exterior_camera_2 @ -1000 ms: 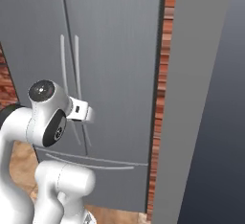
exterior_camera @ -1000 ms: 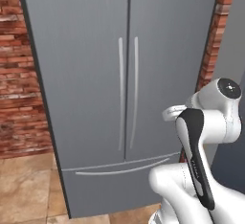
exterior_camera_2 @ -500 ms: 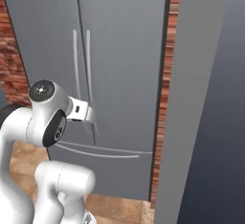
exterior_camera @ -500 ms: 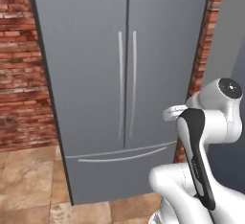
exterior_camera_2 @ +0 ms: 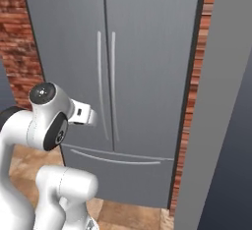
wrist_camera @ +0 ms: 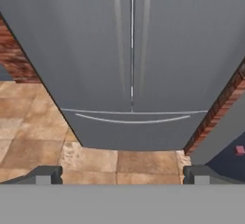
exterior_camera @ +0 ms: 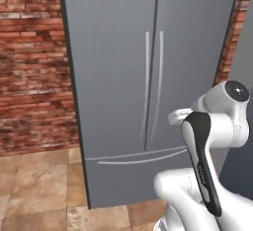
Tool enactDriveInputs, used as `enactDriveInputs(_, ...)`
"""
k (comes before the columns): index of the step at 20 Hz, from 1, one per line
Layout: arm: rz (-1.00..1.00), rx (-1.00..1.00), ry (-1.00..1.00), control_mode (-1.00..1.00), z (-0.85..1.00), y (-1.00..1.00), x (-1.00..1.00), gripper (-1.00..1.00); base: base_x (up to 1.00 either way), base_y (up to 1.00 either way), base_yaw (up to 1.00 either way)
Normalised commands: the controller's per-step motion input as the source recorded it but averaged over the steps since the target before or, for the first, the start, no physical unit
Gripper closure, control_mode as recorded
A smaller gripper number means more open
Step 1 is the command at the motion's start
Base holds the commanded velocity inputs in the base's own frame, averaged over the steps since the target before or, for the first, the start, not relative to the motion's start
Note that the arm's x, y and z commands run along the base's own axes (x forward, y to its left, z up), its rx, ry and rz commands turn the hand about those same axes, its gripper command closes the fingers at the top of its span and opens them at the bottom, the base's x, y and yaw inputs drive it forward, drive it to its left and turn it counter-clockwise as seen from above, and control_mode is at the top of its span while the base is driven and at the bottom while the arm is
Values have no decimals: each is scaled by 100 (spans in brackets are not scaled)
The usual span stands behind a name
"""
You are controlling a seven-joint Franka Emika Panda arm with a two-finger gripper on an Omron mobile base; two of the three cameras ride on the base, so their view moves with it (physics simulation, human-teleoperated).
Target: Retrieve the mango and peach from the fridge and place them into the bowl on the dining table.
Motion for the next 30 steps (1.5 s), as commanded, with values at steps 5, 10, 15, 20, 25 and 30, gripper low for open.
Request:
enactDriveInputs(5, 0, 0, 0, 100, 0, 0, 0, -100, -40, 3, 0)
enactDriveInputs(10, 0, 0, 0, -100, 0, 0, -5, -100, -19, 0, 0)
enactDriveInputs(15, 0, 0, 0, -100, 0, 0, 2, -100, 0, 0, 0)
enactDriveInputs(20, 0, 1, 0, -100, 0, -1, 29, -100, 0, 0, 0)
enactDriveInputs(25, 0, 0, 0, -100, 0, 0, 48, -100, 0, 0, 0)
enactDriveInputs(30, 4, 0, 0, -100, 1, 7, 62, -100, 0, 0, 0)
